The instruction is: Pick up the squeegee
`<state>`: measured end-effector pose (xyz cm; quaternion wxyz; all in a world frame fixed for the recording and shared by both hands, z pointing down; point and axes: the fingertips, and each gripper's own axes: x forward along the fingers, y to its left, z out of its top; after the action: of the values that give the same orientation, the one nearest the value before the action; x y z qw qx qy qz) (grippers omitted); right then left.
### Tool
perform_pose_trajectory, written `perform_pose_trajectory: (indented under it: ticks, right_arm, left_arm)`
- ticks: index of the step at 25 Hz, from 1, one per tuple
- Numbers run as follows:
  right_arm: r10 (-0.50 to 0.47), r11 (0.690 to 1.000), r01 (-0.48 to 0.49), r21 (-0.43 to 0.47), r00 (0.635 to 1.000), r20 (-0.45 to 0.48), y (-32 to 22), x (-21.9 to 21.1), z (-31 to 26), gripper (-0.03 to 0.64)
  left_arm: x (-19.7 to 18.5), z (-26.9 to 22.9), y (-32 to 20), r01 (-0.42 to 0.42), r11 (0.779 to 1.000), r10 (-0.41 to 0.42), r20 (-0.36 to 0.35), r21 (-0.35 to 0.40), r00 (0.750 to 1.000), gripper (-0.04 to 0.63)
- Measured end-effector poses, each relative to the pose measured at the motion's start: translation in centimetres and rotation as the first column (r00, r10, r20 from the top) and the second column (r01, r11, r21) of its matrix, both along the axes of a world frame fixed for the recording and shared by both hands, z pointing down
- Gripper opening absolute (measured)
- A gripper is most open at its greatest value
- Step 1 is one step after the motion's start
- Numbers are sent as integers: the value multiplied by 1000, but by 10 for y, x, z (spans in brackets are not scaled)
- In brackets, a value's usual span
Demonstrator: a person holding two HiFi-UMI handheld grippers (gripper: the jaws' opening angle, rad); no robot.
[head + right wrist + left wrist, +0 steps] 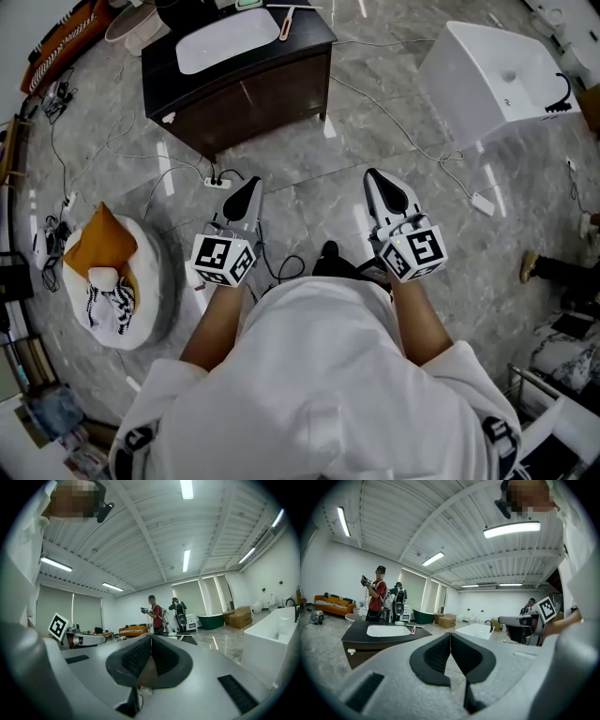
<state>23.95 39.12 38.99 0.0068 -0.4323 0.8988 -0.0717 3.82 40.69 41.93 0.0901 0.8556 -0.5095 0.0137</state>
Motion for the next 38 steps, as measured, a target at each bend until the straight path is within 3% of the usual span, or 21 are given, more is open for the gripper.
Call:
perform_pose_trajectory:
  ticks: [6,13,21,27,38]
  right_arm:
    - [-49,999,49,7,999,8,-69,28,-10,15]
    - [-70,997,71,-19,997,39,-120,29,3,15]
    - [-87,994,88,-71,996,24,-189,-10,33,15]
    - [-72,994,71,-78,997,-16,-271,-44,27,15]
    - [-51,995,49,-82,998,-24,-389,-126,10,15]
  left_arm:
    - [19,-16,-56,31,999,-30,-2,20,1000,17]
    - [5,-10,-94,99,995,-99,11,4,995,17]
    - [-31,11,-163,121,993,-121,-9,-10,993,17]
    - [-80,22,-247,122,992,-124,-47,-41,991,17]
    - [-146,8,-380,29,1000,-30,-74,-9,997,17]
